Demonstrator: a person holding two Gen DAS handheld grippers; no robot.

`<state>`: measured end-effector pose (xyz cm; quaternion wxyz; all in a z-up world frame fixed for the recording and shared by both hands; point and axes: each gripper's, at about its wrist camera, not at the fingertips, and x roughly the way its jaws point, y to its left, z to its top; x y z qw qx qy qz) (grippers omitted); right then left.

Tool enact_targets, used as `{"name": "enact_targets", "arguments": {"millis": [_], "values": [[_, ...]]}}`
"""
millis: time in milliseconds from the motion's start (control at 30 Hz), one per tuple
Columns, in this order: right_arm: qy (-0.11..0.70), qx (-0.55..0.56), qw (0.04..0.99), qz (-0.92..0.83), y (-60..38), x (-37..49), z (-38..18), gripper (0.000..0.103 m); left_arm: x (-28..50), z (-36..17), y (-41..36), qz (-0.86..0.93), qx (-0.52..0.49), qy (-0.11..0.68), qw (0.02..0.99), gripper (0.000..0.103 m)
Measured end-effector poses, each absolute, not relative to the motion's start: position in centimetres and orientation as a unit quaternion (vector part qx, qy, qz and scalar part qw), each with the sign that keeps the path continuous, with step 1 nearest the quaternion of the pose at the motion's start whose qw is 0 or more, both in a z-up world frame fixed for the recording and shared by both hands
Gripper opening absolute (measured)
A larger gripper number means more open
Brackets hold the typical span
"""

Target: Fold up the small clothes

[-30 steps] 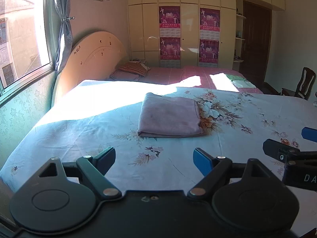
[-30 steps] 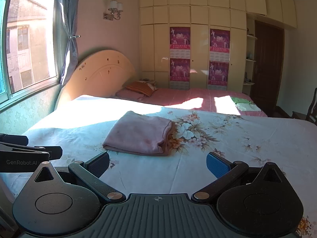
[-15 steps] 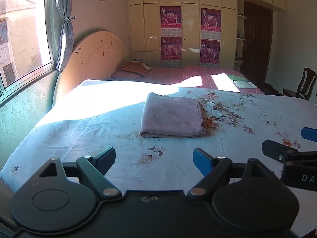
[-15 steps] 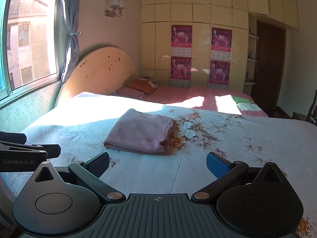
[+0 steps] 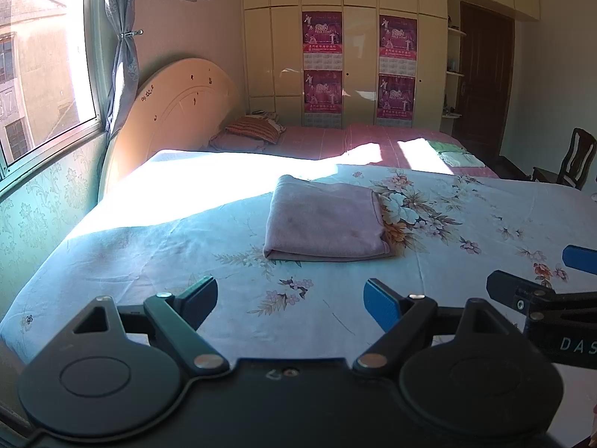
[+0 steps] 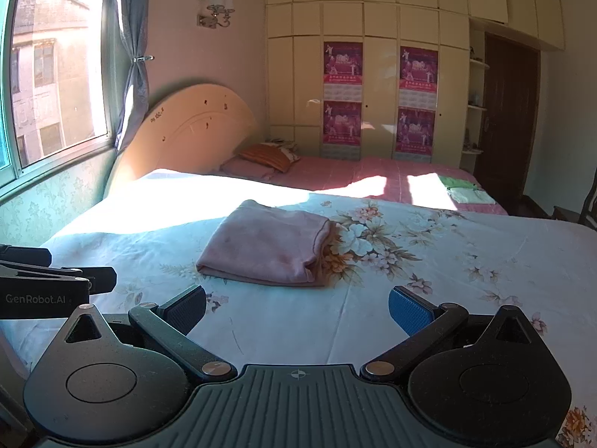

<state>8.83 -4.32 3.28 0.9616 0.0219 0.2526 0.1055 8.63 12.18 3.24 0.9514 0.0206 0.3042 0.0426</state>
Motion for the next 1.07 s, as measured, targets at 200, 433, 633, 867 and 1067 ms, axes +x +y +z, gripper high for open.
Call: {"name": "enact_targets", "arguments": {"millis": [200, 433, 633, 867, 1067], "values": [[0.255, 0.022, 0.960, 0.110, -4.2, 9.1, 3.1, 0.103, 8.7, 3.2, 12.2, 0.046, 0.020, 0.304, 0.951, 0.085], [0.258, 0.022, 0.960, 0.111, -4.2, 9.2, 3.0, 0.103, 8.9, 2.8, 12.1, 0.046, 0.018, 0.309, 0.950, 0.085], [0.264, 0.025, 0.958, 0.111, -4.3, 9.6, 2.7, 0.103, 9.6, 2.4, 12.0, 0.042, 0.014, 0.320, 0.946, 0.085], [0.271, 0.027, 0.955, 0.114, -4.5, 10.3, 2.2, 0.103, 10.5, 1.9, 11.6, 0.015, 0.014, 0.329, 0.944, 0.084], [0.281, 0.034, 0.952, 0.116, -4.7, 11.2, 1.5, 0.103, 11.4, 1.1, 11.5, 0.014, 0.004, 0.335, 0.942, 0.085]]}}
